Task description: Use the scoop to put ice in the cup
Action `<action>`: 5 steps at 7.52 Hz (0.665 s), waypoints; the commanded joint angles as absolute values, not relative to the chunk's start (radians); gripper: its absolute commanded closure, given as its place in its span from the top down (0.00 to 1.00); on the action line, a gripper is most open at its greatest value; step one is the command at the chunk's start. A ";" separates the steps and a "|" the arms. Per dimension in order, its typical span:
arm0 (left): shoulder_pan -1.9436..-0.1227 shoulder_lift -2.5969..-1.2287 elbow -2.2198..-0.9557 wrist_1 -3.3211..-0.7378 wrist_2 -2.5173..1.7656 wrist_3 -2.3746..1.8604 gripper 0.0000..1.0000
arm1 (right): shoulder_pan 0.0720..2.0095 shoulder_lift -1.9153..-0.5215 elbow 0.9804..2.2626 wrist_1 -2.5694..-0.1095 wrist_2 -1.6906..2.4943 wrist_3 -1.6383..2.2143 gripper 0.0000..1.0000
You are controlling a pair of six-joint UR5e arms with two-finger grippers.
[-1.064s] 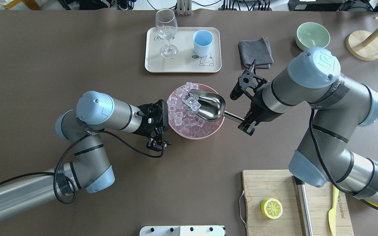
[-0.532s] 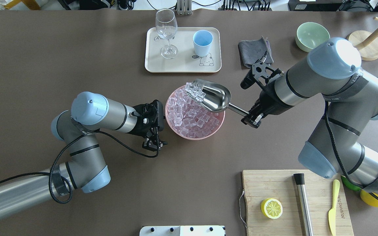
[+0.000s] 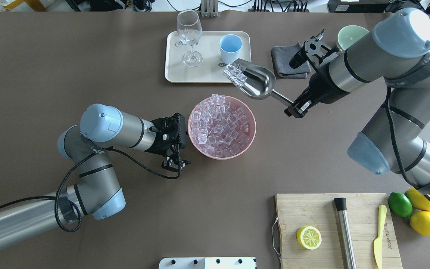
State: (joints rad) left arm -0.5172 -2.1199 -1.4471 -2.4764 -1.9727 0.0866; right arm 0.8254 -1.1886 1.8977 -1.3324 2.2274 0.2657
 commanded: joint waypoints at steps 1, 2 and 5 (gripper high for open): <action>-0.540 -2.097 -1.497 -2.444 -1.982 0.086 0.98 | 0.926 -1.056 1.769 -1.460 2.259 0.259 0.00; -0.555 -2.051 -1.552 -2.407 -2.008 0.093 0.98 | 0.952 -0.998 1.682 -1.463 2.278 0.246 0.00; -0.642 -2.004 -1.738 -2.123 -2.104 0.088 0.98 | 0.988 -0.798 1.392 -1.547 2.332 0.146 0.00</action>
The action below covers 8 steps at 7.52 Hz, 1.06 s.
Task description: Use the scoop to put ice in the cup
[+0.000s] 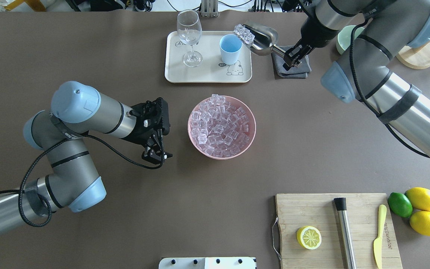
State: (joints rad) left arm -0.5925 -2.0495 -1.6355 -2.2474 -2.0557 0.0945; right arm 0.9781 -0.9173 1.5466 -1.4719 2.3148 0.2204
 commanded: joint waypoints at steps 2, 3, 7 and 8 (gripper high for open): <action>-0.718 -1.909 -1.811 -2.059 -2.152 0.077 0.98 | 0.974 -0.720 1.319 -1.717 2.326 0.010 0.00; -0.760 -1.904 -1.807 -2.028 -2.217 -0.048 0.98 | 0.974 -0.709 1.318 -1.802 2.324 -0.055 0.00; -1.060 -1.836 -1.812 -1.944 -2.256 -0.320 0.99 | 0.974 -0.623 1.252 -1.962 2.286 -0.112 0.00; -1.134 -1.836 -1.812 -1.854 -2.255 -0.342 0.98 | 0.974 -0.586 1.221 -2.001 2.267 -0.126 0.00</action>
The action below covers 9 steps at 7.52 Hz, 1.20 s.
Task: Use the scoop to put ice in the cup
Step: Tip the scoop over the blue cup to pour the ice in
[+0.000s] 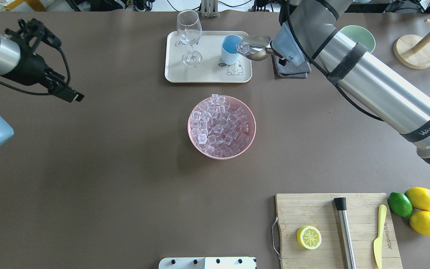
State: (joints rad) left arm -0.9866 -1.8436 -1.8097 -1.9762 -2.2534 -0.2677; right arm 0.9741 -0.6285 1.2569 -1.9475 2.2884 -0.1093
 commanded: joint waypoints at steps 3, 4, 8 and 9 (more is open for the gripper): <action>-1.362 -1.821 -1.783 -1.663 -2.250 -0.344 0.98 | 0.974 -0.554 1.204 -2.054 2.238 -0.162 0.00; -1.426 -1.784 -1.738 -1.651 -2.252 -0.336 0.98 | 0.976 -0.543 1.197 -2.056 2.237 -0.163 0.00; -1.531 -1.746 -1.541 -1.655 -2.244 -0.223 0.99 | 1.061 -0.708 1.479 -2.120 2.292 -0.147 0.00; -1.519 -1.773 -1.478 -1.654 -2.244 -0.145 0.99 | 1.083 -0.845 1.649 -2.118 2.292 -0.121 0.00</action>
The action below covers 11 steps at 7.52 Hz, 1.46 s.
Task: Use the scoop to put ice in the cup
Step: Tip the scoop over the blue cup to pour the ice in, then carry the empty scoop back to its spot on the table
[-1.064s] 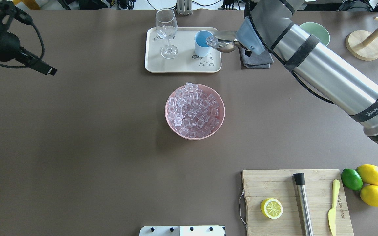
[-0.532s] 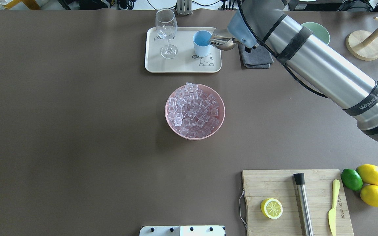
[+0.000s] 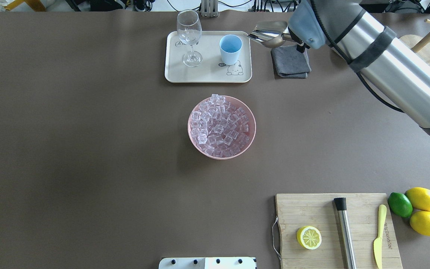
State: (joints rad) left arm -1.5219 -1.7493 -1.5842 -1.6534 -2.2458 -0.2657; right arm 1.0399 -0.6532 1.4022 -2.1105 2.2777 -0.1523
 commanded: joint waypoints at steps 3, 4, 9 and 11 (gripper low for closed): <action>-1.552 -1.737 -1.506 -1.669 -2.246 -0.141 0.99 | 1.207 -1.314 2.018 -2.038 2.293 0.035 0.00; -1.574 -1.732 -1.514 -1.669 -2.244 -0.137 0.99 | 1.250 -1.479 2.060 -1.925 2.313 0.149 0.00; -1.635 -1.672 -1.594 -1.547 -2.255 -0.075 0.99 | 1.325 -1.787 1.708 -1.196 2.387 0.420 0.00; -1.635 -1.666 -1.624 -1.476 -2.252 -0.069 0.99 | 1.325 -1.786 1.588 -1.019 2.388 0.490 0.00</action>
